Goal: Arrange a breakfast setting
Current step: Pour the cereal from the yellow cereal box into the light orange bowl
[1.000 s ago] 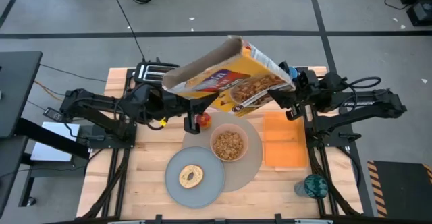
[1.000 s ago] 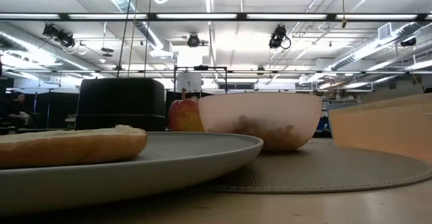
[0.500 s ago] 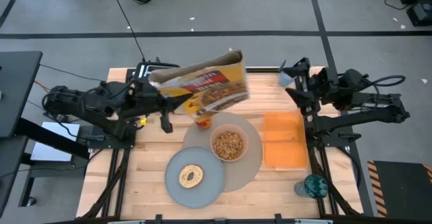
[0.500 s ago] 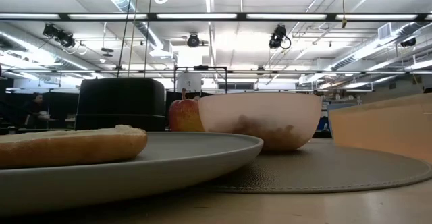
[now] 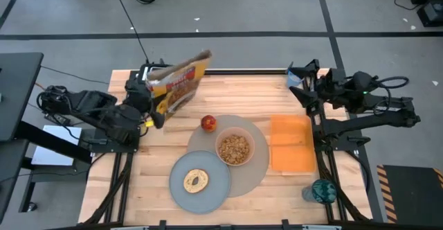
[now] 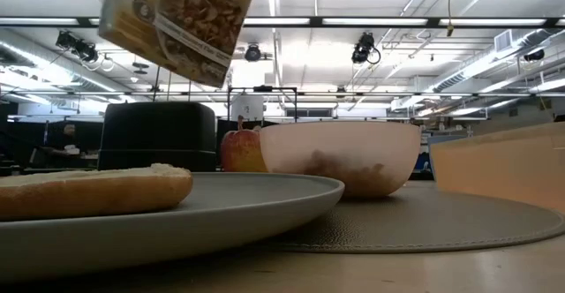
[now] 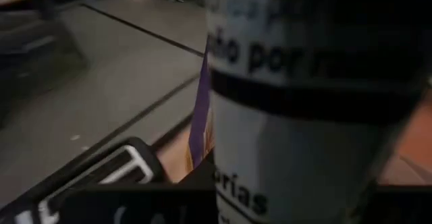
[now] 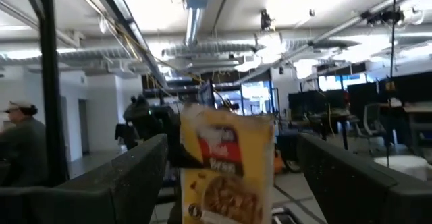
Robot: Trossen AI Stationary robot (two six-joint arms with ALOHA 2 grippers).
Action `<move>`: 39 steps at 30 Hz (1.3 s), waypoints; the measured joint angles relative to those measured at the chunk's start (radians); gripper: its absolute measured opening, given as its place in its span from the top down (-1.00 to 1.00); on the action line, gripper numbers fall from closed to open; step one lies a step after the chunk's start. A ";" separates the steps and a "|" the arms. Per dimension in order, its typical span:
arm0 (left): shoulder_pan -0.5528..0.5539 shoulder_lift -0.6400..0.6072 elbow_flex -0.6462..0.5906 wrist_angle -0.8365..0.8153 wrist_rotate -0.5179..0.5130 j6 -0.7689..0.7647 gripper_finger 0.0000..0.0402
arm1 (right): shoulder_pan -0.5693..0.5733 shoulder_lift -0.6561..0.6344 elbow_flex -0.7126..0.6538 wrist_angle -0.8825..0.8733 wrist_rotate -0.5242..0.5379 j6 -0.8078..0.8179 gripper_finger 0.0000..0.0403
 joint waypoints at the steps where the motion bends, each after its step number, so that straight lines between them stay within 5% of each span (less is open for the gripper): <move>1: 0.012 0.005 0.000 0.007 -0.015 -0.005 0.95 | 0.000 0.008 0.000 0.000 0.003 0.000 -0.67; 9: 0.224 0.157 0.000 0.182 0.066 0.056 0.95 | 0.000 0.092 0.000 0.024 0.003 -0.026 -0.67; 17: 0.519 0.393 0.000 0.755 0.519 0.391 0.94 | 0.023 0.116 0.000 0.061 -0.009 0.005 -0.67; 28: 0.724 0.658 0.000 0.891 0.674 0.475 0.94 | 0.144 0.137 0.000 0.042 -0.062 0.029 -0.67; 39: 0.780 0.774 0.002 0.989 0.732 0.486 0.92 | 0.115 0.184 0.000 0.045 0.038 0.034 -0.71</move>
